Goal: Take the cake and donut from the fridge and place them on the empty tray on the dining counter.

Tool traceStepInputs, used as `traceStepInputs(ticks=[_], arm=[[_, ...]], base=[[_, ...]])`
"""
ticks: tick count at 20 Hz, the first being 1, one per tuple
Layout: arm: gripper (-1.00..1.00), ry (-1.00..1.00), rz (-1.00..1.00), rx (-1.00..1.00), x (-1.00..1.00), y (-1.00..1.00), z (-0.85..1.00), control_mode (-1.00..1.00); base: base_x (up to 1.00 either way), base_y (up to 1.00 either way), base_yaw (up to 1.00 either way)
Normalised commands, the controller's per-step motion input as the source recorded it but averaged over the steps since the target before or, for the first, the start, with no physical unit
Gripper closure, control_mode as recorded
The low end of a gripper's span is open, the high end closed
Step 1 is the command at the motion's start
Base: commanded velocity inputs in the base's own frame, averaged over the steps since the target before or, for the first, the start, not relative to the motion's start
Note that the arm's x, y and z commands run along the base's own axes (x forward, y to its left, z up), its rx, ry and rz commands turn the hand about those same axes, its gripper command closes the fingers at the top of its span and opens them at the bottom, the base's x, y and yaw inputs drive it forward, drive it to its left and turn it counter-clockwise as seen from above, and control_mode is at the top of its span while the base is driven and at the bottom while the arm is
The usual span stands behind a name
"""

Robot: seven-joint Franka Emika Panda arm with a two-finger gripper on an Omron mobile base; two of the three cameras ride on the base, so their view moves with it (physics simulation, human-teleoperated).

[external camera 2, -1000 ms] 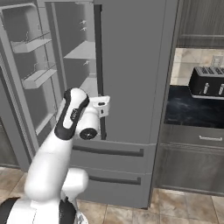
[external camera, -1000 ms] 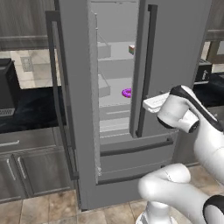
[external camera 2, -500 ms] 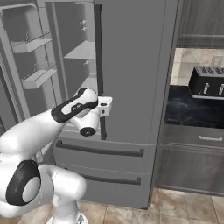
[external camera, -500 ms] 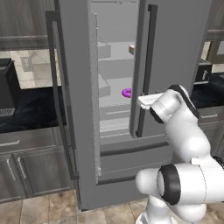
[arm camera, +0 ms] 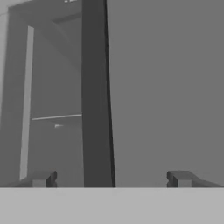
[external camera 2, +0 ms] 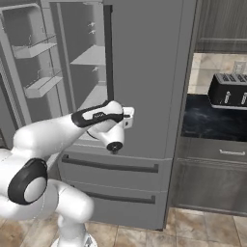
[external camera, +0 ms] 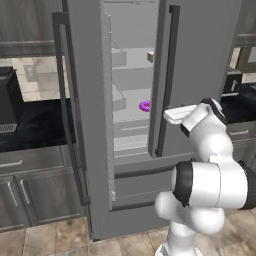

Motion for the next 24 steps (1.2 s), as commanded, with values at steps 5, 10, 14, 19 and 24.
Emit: traceStepInputs(ticks=[5,10,14,19,24], arm=[[-1.00,-0.04,0.03,-0.01,0.00,0.17,0.01,-1.00],[-1.00,-0.05,0.00,-0.02,0.04,0.35,0.03,-1.00],[-1.00,0.00,0.00,0.00,0.24,0.11,0.00,-1.00],[-1.00,0.00,0.00,0.01,0.25,-0.06,0.00,-1.00],[-1.00,0.00,0.00,0.02,0.26,0.00,0.00,-1.00]], base=[[0.00,0.00,0.00],[0.00,0.00,0.00],[0.00,0.00,0.00],[0.00,0.00,0.00],[0.00,0.00,0.00]])
